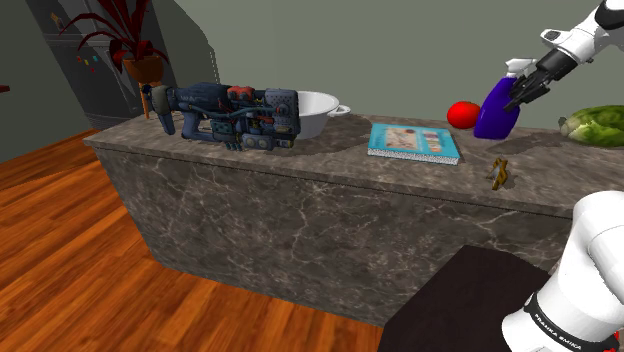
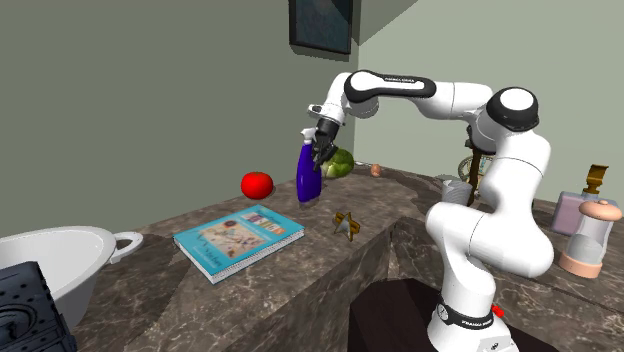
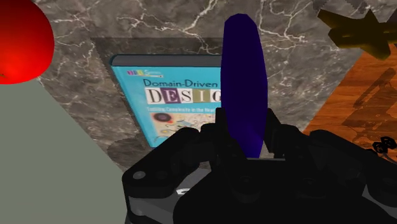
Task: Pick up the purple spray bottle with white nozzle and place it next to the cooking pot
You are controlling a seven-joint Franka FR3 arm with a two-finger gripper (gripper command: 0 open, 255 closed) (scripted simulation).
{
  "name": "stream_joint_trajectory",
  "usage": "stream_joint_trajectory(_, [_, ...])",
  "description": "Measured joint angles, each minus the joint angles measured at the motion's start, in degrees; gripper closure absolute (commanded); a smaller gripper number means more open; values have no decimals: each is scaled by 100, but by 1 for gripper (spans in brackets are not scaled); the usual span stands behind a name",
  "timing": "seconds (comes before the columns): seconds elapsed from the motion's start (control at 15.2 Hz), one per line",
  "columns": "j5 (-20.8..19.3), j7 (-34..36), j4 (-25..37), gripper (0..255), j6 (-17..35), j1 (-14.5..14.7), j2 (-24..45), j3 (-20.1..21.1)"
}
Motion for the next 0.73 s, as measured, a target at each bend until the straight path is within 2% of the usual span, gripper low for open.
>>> stream_joint_trajectory(0.73, [230,183,864,255,-686,201,218,244])
